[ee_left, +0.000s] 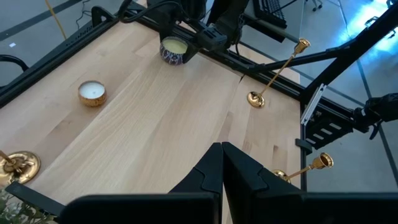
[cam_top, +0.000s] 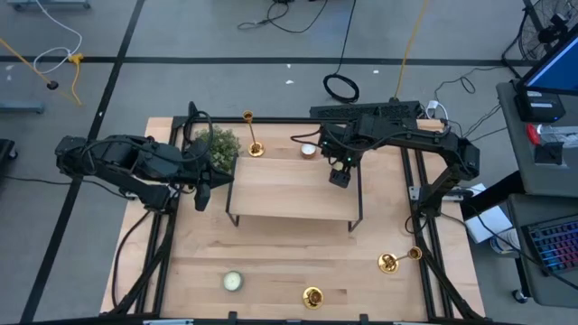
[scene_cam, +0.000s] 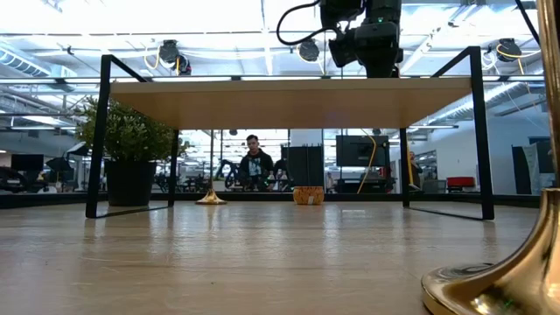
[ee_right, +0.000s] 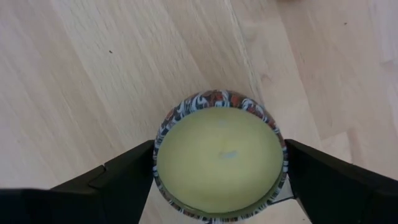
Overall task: Pick & Place candle stick holders
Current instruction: Put the top right scented candle on the shelf, then put the top gold candle holder on the shelf
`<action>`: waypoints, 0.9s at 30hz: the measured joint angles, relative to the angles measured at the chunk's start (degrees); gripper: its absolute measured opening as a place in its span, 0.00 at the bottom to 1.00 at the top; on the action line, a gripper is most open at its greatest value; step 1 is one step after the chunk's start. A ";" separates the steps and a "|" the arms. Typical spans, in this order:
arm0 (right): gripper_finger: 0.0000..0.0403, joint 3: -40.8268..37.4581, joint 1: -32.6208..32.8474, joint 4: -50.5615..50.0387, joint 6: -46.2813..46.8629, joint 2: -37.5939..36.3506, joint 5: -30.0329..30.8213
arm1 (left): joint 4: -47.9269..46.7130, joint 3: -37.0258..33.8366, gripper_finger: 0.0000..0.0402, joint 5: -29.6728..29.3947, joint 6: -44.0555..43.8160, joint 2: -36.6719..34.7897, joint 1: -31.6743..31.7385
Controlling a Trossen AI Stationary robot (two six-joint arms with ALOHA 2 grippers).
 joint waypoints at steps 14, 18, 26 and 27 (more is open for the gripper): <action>0.85 0.08 0.00 0.42 1.51 -0.91 -0.17 | 0.02 0.02 0.02 -0.13 0.04 0.01 0.00; 0.85 0.37 -0.01 0.34 2.33 -2.08 -0.17 | 0.00 0.00 0.02 -0.19 0.04 0.01 0.00; 0.85 5.33 -0.01 0.38 2.48 -3.17 0.00 | 0.01 0.01 0.02 -0.61 0.06 0.01 0.00; 0.85 6.22 -0.01 0.39 2.47 -3.17 0.00 | 0.02 0.02 0.02 -0.61 0.06 0.00 0.00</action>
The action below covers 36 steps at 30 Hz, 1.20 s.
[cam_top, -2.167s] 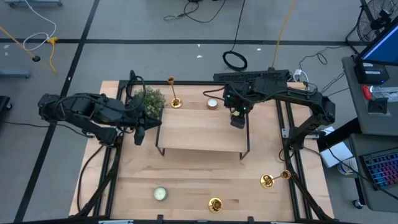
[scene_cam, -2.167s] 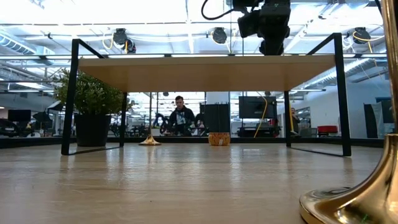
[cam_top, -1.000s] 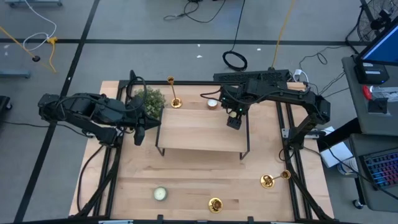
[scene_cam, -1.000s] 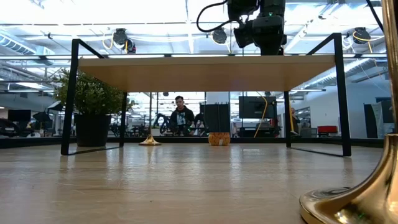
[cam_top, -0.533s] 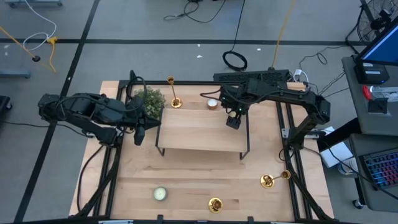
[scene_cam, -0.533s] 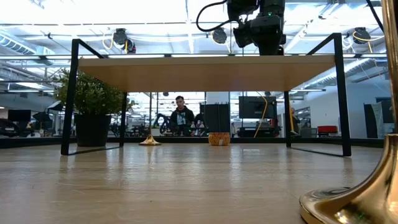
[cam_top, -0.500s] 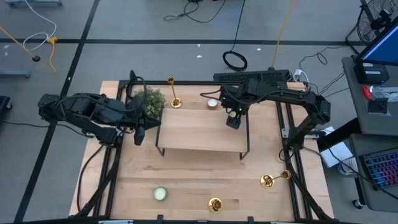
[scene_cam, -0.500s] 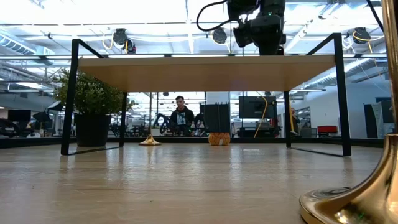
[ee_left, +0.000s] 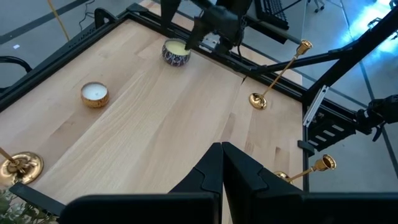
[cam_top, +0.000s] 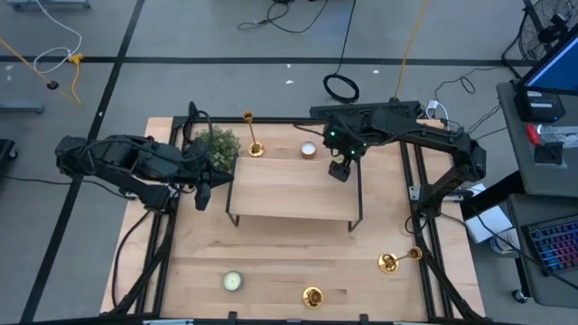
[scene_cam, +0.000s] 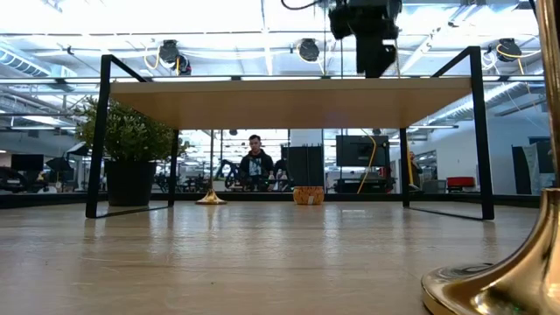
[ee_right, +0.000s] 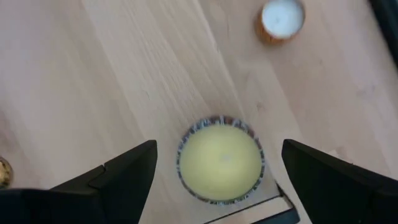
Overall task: Pick & Place candle stick holders
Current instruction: Put the top gold candle holder on the shelf
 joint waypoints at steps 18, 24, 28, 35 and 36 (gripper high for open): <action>0.77 7.39 -5.67 2.96 12.57 0.00 23.72 | 0.00 0.00 0.02 0.02 -0.36 0.02 0.00; 0.64 6.46 -11.61 1.01 14.79 0.00 20.68 | 0.02 0.01 0.02 0.02 -0.59 -0.01 0.00; 0.52 5.44 -14.41 1.23 8.47 0.00 14.13 | 0.02 -0.01 0.02 0.02 -0.61 0.00 0.00; 0.26 3.00 -16.96 0.70 1.32 0.00 7.17 | 0.01 -0.01 0.02 0.02 -0.18 0.01 0.00; 0.23 2.82 -17.12 0.69 0.68 0.00 6.77 | 0.02 0.00 0.02 0.00 -0.08 0.01 0.00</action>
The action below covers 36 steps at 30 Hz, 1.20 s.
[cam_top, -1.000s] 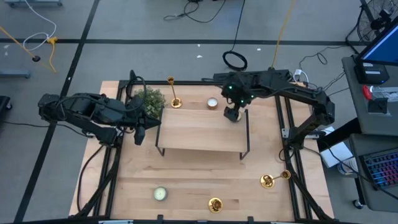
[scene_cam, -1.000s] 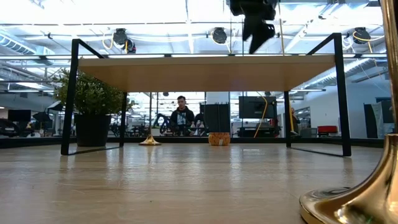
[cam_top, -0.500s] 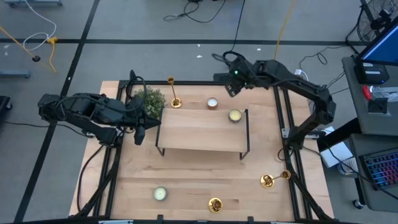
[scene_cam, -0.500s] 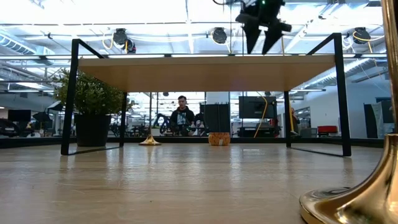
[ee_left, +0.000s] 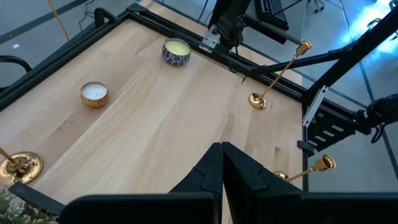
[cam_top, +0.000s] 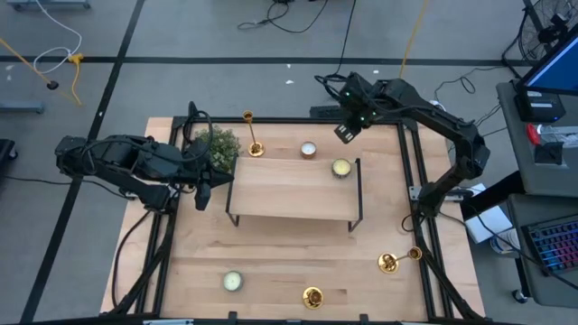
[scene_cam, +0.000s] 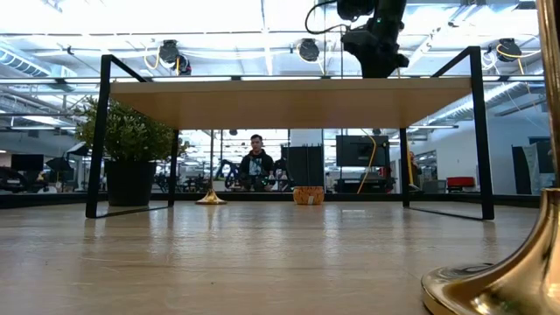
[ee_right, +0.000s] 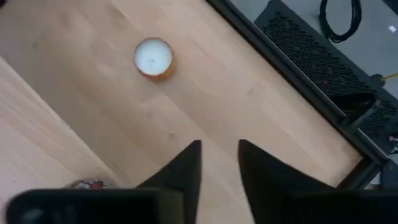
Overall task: Pick & Place candle stick holders
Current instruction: Put the top gold candle holder on the shelf
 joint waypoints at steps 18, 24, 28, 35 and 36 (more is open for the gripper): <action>0.01 -0.46 4.19 -0.97 -2.41 -7.40 -17.48 | -0.29 0.00 0.02 0.04 0.44 0.01 0.00; 0.01 -0.46 8.53 1.86 4.20 -14.36 -17.46 | -0.56 -0.02 0.02 0.02 0.63 0.00 0.00; 0.00 -0.46 11.15 7.35 10.69 -19.05 -17.37 | -0.55 -0.02 0.02 0.34 0.60 0.01 0.00; 0.00 -0.42 16.98 16.13 15.68 -23.76 -17.15 | -4.01 -0.01 0.02 7.98 -0.23 0.16 0.00; 0.00 -0.42 18.02 16.82 15.67 -24.01 -17.13 | -4.65 -0.01 0.02 9.41 -0.35 0.39 0.00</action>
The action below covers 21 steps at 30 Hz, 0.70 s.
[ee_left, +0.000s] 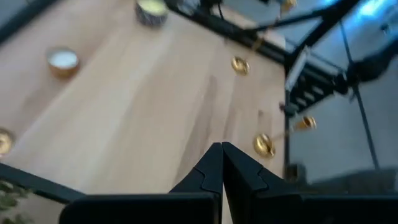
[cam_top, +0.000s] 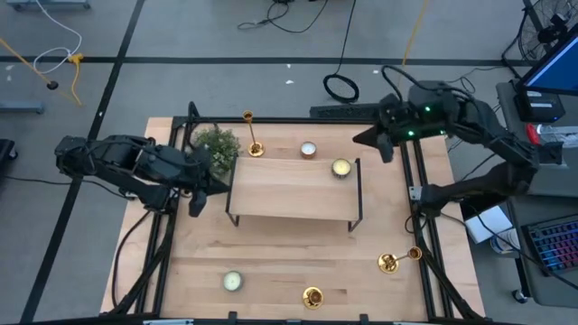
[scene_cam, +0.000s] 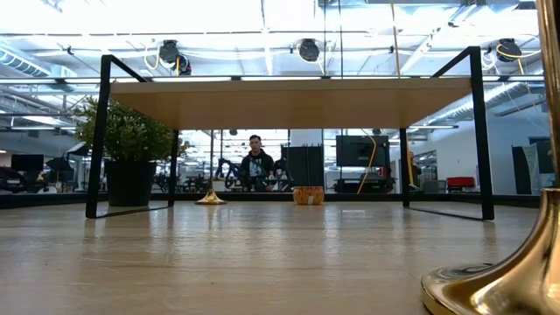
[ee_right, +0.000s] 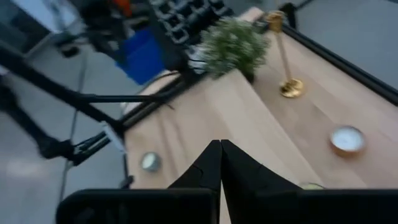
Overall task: Pick & Place candle stick holders
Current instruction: Put the top gold candle holder on the shelf
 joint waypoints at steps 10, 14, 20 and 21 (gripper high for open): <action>0.01 -11.49 8.64 11.45 0.04 -2.26 3.76 | -14.51 -0.01 0.02 -6.45 -3.94 6.17 2.44; 0.01 -17.49 10.37 19.50 0.07 -4.35 4.69 | -14.82 -0.01 0.02 -25.29 -15.54 7.15 5.05; 0.01 -23.84 12.07 33.49 -1.71 -8.09 6.22 | -14.14 -0.01 0.02 -40.58 -29.85 7.11 10.27; 0.01 -24.43 12.17 34.15 -2.44 -8.60 7.38 | -14.47 -0.01 0.02 -41.93 -30.57 7.16 10.99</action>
